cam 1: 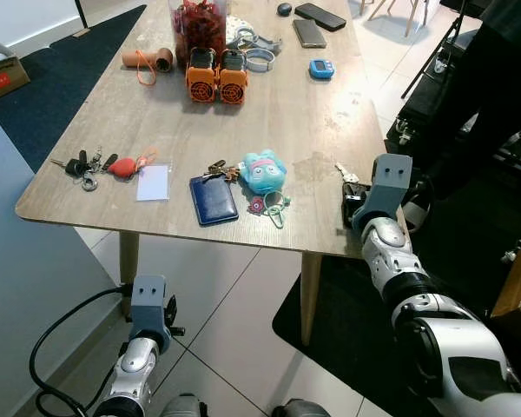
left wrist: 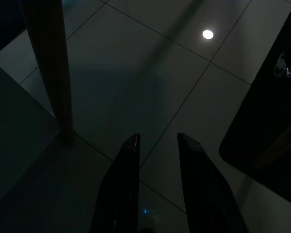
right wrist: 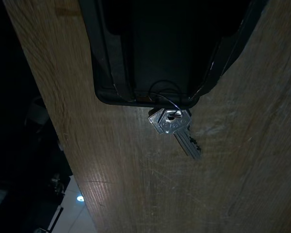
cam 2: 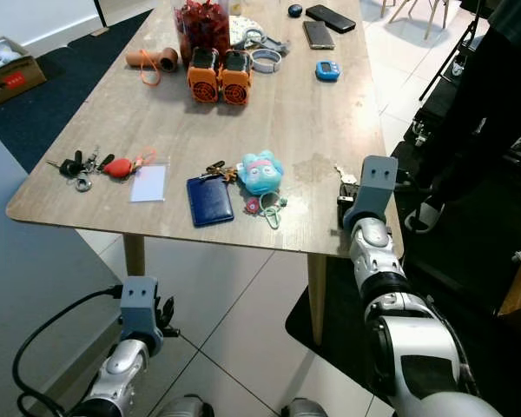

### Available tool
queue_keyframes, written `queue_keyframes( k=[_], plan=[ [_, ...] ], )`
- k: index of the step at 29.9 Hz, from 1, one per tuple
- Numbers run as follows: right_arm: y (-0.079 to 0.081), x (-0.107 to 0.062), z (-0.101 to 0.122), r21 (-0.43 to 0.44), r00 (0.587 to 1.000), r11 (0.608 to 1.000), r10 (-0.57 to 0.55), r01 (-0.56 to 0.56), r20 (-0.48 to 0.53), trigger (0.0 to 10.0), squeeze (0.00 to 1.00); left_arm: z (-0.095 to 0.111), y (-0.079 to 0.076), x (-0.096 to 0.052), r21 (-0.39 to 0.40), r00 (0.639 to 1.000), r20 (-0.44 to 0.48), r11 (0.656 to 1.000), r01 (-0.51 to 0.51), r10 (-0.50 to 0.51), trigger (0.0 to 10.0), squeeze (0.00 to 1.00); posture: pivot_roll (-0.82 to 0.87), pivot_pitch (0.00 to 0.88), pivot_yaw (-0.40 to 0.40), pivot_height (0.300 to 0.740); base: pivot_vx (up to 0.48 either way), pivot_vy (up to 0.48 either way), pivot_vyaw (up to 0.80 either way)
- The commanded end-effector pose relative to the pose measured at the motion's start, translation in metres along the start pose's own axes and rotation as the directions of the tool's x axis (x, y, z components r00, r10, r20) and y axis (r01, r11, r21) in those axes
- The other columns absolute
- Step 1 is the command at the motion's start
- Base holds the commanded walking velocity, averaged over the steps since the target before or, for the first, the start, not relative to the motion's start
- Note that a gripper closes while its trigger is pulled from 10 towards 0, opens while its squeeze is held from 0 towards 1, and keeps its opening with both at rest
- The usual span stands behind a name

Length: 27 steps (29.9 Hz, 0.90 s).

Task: Hang keys on a hook

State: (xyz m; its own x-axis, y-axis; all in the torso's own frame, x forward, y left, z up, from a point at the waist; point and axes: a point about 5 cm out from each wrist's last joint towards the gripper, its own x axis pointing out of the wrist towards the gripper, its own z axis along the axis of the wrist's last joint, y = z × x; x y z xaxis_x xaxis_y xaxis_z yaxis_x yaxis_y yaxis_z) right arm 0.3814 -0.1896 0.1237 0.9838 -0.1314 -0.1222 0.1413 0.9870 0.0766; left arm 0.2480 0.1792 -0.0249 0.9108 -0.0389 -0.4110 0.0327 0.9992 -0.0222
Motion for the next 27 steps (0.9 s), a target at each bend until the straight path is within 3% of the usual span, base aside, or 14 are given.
queue_keyframes(
  k=[1, 7, 8, 9, 10, 11, 12, 13, 14, 15, 16, 17, 18, 27],
  plan=[
    [-0.0052, -0.0005, -0.0059, -0.001, 0.999, 1.000, -0.026, 0.026, -0.040, 10.0, 0.00, -0.0092, -0.0059, -0.0034, -0.003, 0.999, -0.035, 1.000, 0.012, -0.012, 10.0, 0.00, 0.08, 0.167, -0.064, 0.740, 0.000, 0.000, 0.00],
    [-0.0044, 0.0004, -0.0033, 0.012, 0.999, 0.999, -0.035, 0.035, -0.033, 10.0, 0.00, -0.0094, -0.0060, -0.0037, -0.002, 0.999, -0.036, 1.000, 0.012, -0.012, 10.0, 0.00, 0.08, 0.167, -0.065, 0.740, 0.000, 0.000, 0.00],
    [-0.0037, 0.0005, -0.0029, 0.015, 0.999, 0.999, -0.032, 0.032, -0.030, 6.1, 0.00, -0.0093, -0.0059, -0.0037, -0.002, 0.999, -0.036, 1.000, 0.011, -0.011, 10.0, 0.00, 0.08, 0.168, -0.065, 0.740, 0.000, 0.000, 0.00],
    [-0.0032, 0.0005, -0.0027, 0.016, 0.999, 0.999, -0.030, 0.030, -0.029, 3.5, 0.00, -0.0092, -0.0058, -0.0036, -0.002, 0.999, -0.037, 1.000, 0.011, -0.011, 10.0, 0.00, 0.08, 0.168, -0.065, 0.740, 0.000, 0.000, 0.00],
    [-0.0032, 0.0005, -0.0027, 0.016, 0.999, 0.999, -0.030, 0.030, -0.029, 3.5, 0.00, -0.0092, -0.0058, -0.0036, -0.002, 0.999, -0.037, 1.000, 0.011, -0.011, 10.0, 0.00, 0.08, 0.168, -0.065, 0.740, 0.000, 0.000, 0.00],
    [-0.0030, 0.0005, -0.0026, 0.017, 0.999, 0.999, -0.029, 0.029, -0.028, 2.2, 0.00, -0.0091, -0.0059, -0.0034, -0.001, 0.999, -0.037, 1.000, 0.011, -0.011, 10.0, 0.00, 0.08, 0.168, -0.065, 0.740, 0.000, 0.000, 0.00],
    [-0.0030, 0.0005, -0.0026, 0.017, 0.999, 0.999, -0.029, 0.029, -0.028, 2.2, 0.00, -0.0091, -0.0059, -0.0034, -0.001, 0.999, -0.037, 1.000, 0.011, -0.011, 10.0, 0.00, 0.08, 0.168, -0.065, 0.740, 0.000, 0.000, 0.00],
    [-0.0028, 0.0005, -0.0027, 0.018, 0.999, 0.999, -0.029, 0.029, -0.027, 0.0, 0.00, -0.0090, -0.0059, -0.0034, -0.001, 0.999, -0.037, 1.000, 0.011, -0.011, 10.0, 0.00, 0.09, 0.168, -0.065, 0.740, 0.000, 0.000, 0.00],
    [-0.0028, 0.0004, -0.0030, 0.017, 0.999, 0.999, -0.029, 0.030, -0.027, 0.0, 0.00, -0.0091, -0.0058, -0.0035, 0.000, 0.999, -0.038, 1.000, 0.011, -0.011, 10.0, 0.00, 0.09, 0.167, -0.064, 0.740, 0.000, 0.000, 0.00],
    [-0.0027, 0.0002, -0.0033, 0.015, 0.999, 0.999, -0.031, 0.032, -0.027, 2.3, 0.00, -0.0093, -0.0057, -0.0037, 0.000, 0.999, -0.038, 1.000, 0.011, -0.011, 10.0, 0.00, 0.09, 0.166, -0.063, 0.740, 0.000, 0.000, 0.00],
    [-0.0029, 0.0001, -0.0038, 0.011, 0.999, 0.999, -0.034, 0.035, -0.029, 5.3, 0.00, -0.0095, -0.0056, -0.0039, 0.001, 0.999, -0.039, 1.000, 0.012, -0.012, 10.0, 0.00, 0.09, 0.165, -0.062, 0.740, 0.000, 0.000, 0.00],
    [-0.0029, 0.0001, -0.0038, 0.011, 0.999, 0.999, -0.034, 0.035, -0.029, 5.3, 0.00, -0.0095, -0.0056, -0.0039, 0.001, 0.999, -0.039, 1.000, 0.012, -0.012, 10.0, 0.00, 0.09, 0.165, -0.062, 0.740, 0.000, 0.000, 0.00],
    [-0.0031, 0.0000, -0.0041, 0.008, 0.999, 0.999, -0.037, 0.037, -0.030, 10.0, 0.00, -0.0096, -0.0055, -0.0040, 0.002, 0.999, -0.039, 1.000, 0.012, -0.012, 10.0, 0.00, 0.09, 0.165, -0.062, 0.740, 0.000, 0.000, 0.00],
    [-0.0053, 0.0001, -0.0036, 0.007, 0.999, 0.999, -0.046, 0.046, -0.029, 10.0, 0.00, -0.0083, -0.0055, -0.0029, 0.005, 0.999, -0.038, 1.000, 0.015, -0.015, 10.0, 0.00, 0.08, 0.154, -0.060, 0.740, 0.000, 0.000, 0.00]
  ],
)
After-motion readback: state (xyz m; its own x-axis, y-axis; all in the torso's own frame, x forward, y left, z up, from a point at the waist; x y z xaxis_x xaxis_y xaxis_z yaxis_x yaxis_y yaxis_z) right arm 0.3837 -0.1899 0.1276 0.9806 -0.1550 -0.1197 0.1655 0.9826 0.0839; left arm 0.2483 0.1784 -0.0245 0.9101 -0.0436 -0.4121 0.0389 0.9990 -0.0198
